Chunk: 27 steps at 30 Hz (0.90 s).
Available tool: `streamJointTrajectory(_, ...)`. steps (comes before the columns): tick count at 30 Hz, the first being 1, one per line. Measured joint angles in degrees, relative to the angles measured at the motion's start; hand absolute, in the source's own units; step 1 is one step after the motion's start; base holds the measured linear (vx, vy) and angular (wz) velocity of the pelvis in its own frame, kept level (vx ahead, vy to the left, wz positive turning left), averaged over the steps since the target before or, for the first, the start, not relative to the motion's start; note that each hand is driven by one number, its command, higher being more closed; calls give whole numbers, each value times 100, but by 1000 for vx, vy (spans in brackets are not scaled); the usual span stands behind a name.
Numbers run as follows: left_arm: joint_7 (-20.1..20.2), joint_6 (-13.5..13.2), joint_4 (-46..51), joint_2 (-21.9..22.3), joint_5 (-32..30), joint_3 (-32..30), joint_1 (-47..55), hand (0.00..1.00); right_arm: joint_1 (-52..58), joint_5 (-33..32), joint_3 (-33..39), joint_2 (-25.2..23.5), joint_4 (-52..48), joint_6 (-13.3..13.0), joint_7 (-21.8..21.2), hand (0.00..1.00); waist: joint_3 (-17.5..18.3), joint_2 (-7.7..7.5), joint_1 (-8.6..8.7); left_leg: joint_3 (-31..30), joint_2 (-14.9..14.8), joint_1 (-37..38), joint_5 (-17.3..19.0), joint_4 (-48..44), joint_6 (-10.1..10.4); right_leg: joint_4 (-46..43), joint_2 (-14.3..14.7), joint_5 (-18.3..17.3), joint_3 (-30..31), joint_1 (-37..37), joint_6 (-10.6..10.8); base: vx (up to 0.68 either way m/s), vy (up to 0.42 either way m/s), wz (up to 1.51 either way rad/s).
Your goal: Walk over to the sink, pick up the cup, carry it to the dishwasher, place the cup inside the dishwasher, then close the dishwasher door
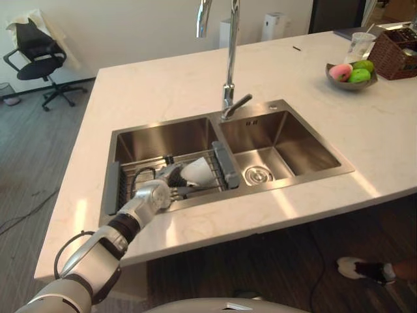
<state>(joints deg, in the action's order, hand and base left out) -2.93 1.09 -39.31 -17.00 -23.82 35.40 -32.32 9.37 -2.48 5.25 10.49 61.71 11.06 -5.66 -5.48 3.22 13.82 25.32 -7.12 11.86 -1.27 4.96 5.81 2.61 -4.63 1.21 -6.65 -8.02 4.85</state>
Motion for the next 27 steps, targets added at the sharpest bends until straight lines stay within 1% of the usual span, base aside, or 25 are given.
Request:
streamJointTrajectory(2,-72,-78,167,6,249,-143,135,100,1,-8,0,0,1,-1,0,0,-5,-3,-20,-36,-1,-2,0,0,0,0,-1,-16,-34,-18,-6,-16,-29,11)
streamJointTrajectory(4,-146,-220,445,52,556,-145,330,100,3,-8,0,1,2,1,0,0,-8,-7,-46,-67,-1,3,0,0,0,-1,-4,-34,-50,-42,-11,-13,-22,7)
streamJointTrajectory(6,-208,-306,521,105,765,-150,407,100,5,-16,1,-1,3,1,0,0,-11,-13,-57,-77,-2,3,0,0,0,-2,-4,-36,-60,-46,-12,-8,-8,3)
streamJointTrajectory(7,-283,-365,525,143,1012,-153,443,100,4,-50,1,-2,2,0,1,0,-14,-14,-54,-83,-1,4,0,0,0,-6,-6,-37,-69,-47,-13,-30,-20,1)
streamJointTrajectory(9,-328,-378,598,154,1333,-162,510,100,6,-62,7,-12,2,-5,1,0,-26,-23,-51,-85,-2,5,-1,0,-1,-17,-8,-40,-82,-42,-14,-40,-23,1)
streamJointTrajectory(11,-458,-518,751,179,1801,-270,673,100,10,-127,61,-45,1,-16,2,0,-57,-34,-51,-109,-1,2,-8,0,-9,-34,-17,-46,-120,-42,-14,-36,-19,4)
streamJointTrajectory(12,-494,-576,818,205,1833,-366,734,100,18,-181,66,-54,1,-17,4,0,-59,-34,-53,-119,-1,2,-10,0,-10,-38,-22,-47,-149,-46,-15,-26,-18,10)
streamJointTrajectory(13,-684,-733,1045,251,1843,-579,866,100,68,-214,83,-82,1,-20,9,0,-85,-74,-61,-154,-1,-12,-18,0,-14,-50,-27,-50,-192,-51,-17,-18,-20,13)
streamJointTrajectory(14,-860,-885,1435,252,1851,-772,1008,100,80,-235,157,-118,1,-26,9,0,-106,-109,-90,-180,-1,-29,-26,0,-17,-63,-27,-55,-205,-46,-19,-16,-19,12)
streamJointTrajectory(15,-942,-941,1682,251,1856,-862,1079,100,105,-242,202,-137,1,-37,10,0,-108,-114,-121,-184,-1,-42,-28,0,-19,-70,-28,-56,-206,-35,-20,3,-15,7)
streamJointTrajectory(16,-1068,-1072,2178,251,1888,-1004,1195,100,192,-261,225,-148,2,-90,14,0,-107,-117,-186,-189,3,-66,-30,-1,-22,-87,-33,-58,-212,-29,-23,13,-6,3)
streamJointTrajectory(17,-1116,-1136,2385,253,1941,-1058,1230,100,205,-274,232,-150,2,-101,19,0,-107,-117,-214,-195,7,-69,-33,-1,-24,-92,-38,-59,-220,-28,-23,13,-5,6)
streamJointTrajectory(19,-1281,-1327,2901,260,2236,-1130,1270,100,249,-279,292,-153,3,-139,92,0,-106,-117,-296,-245,16,-58,-39,0,-32,-92,-50,-67,-280,-79,-29,-11,-8,12)
streamJointTrajectory(20,-1319,-1366,2969,279,2299,-1166,1295,100,249,-279,296,-156,2,-151,100,0,-106,-118,-294,-275,18,-58,-46,0,-35,-93,-54,-71,-310,-94,-28,-31,-16,20)
streamJointTrajectory(22,-1516,-1484,3047,404,2465,-1299,1411,100,262,-279,362,-162,2,-239,124,0,-104,-116,-322,-341,20,-51,-74,0,-42,-93,-60,-79,-369,-137,-33,-54,-21,15)
streamJointTrajectory(24,-1635,-1502,3224,414,2512,-1301,1557,100,278,-280,446,-199,2,-249,146,0,-104,-114,-370,-359,17,-40,-90,1,-45,-97,-60,-81,-390,-136,-35,-76,-19,5)
streamJointTrajectory(25,-1688,-1546,3351,433,2556,-1302,1651,100,281,-317,455,-216,2,-262,210,0,-104,-116,-417,-368,17,-29,-96,2,-52,-102,-69,-98,-423,-147,-40,-62,-12,5)
streamJointTrajectory(27,-1781,-1614,3536,498,2600,-1351,1770,100,330,-516,482,-245,2,-307,254,0,-101,-135,-450,-449,30,-28,-108,2,-68,-101,-93,-111,-498,-193,-27,-52,-8,17)
